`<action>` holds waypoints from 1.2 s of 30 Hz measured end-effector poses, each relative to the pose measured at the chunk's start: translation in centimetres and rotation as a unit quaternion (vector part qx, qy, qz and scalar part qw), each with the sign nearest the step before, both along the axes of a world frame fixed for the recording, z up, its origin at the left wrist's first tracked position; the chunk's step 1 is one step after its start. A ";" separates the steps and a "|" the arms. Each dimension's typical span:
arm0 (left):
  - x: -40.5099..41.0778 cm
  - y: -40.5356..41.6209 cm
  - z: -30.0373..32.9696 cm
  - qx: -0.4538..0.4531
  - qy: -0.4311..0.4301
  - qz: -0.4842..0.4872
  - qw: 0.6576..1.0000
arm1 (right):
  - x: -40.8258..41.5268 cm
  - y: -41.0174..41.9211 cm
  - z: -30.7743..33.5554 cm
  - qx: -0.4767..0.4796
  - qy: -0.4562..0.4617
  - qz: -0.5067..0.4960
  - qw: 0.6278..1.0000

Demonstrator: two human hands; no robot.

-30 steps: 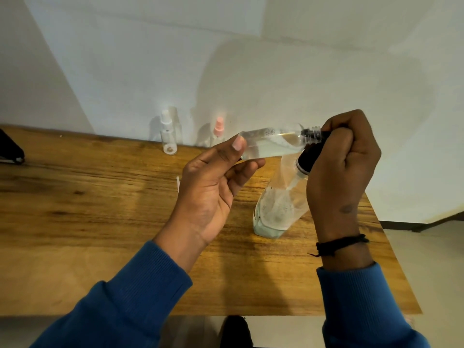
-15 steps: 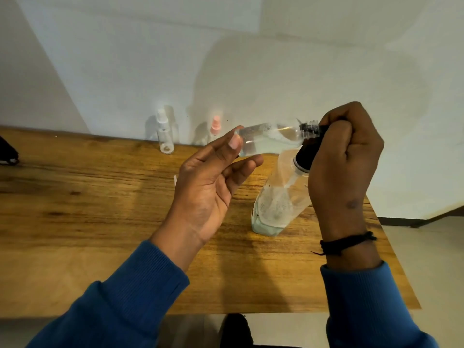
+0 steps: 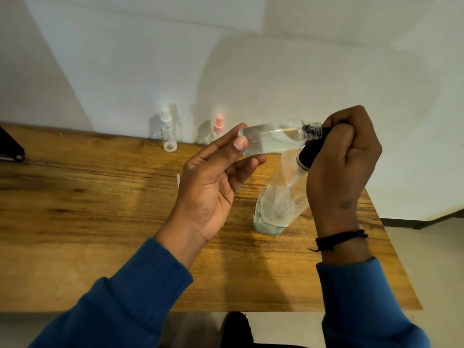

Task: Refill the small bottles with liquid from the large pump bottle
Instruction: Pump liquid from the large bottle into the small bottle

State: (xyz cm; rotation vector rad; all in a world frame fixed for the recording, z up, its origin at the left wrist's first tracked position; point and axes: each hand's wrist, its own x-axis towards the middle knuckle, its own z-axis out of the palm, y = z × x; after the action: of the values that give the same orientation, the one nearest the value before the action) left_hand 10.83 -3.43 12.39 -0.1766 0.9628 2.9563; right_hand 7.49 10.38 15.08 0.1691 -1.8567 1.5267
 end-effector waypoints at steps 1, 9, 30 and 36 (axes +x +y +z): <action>0.0 0.0 0.0 0.002 -0.001 -0.001 1.000 | 0.1 0.0 0.0 0.002 -0.003 -0.001 1.000; -0.1 -0.1 -0.2 -0.003 0.008 0.000 1.000 | 0.0 0.1 0.2 0.011 -0.001 -0.002 1.000; -0.1 -0.1 -0.2 -0.002 -0.004 -0.002 1.000 | -0.2 0.0 -0.4 0.005 0.006 -0.001 1.000; -0.1 -0.2 0.0 0.002 -0.007 -0.005 1.000 | 0.0 0.5 0.2 0.032 -0.001 -0.001 0.999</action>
State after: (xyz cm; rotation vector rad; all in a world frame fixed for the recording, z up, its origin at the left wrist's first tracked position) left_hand 10.68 -3.59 12.34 -0.1904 0.9534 2.9442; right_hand 7.49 10.84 15.27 0.1955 -1.9083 1.4681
